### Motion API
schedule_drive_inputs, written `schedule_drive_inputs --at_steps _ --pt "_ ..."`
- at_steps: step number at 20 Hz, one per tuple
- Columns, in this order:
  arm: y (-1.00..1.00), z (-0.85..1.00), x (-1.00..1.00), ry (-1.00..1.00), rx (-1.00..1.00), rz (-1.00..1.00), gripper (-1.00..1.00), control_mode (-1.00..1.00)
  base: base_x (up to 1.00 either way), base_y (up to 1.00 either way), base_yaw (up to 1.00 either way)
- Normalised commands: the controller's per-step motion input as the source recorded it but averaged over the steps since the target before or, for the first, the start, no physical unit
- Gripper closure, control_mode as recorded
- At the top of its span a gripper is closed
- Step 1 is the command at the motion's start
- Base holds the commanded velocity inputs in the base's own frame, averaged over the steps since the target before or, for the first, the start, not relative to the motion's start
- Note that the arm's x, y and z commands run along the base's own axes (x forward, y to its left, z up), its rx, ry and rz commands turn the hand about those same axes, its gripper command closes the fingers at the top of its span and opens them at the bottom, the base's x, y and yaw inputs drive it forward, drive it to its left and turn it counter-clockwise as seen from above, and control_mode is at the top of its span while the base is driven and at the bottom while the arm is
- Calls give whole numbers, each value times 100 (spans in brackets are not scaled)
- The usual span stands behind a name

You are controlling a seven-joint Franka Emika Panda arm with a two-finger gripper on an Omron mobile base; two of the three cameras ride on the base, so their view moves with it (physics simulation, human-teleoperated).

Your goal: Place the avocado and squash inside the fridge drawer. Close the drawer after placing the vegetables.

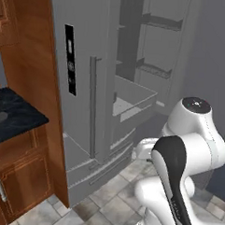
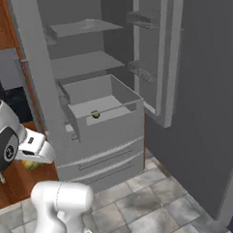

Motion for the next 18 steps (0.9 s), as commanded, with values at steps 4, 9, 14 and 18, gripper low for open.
schedule_drive_inputs --at_steps 4,9,14,18 --pt "0 0 0 0 0 0 100 100 63 -100 26" --pt "0 0 0 0 0 0 100 100 64 -95 29" --pt "0 0 0 0 0 0 100 100 49 -54 36" --pt "0 0 0 0 0 0 100 100 48 -16 36"
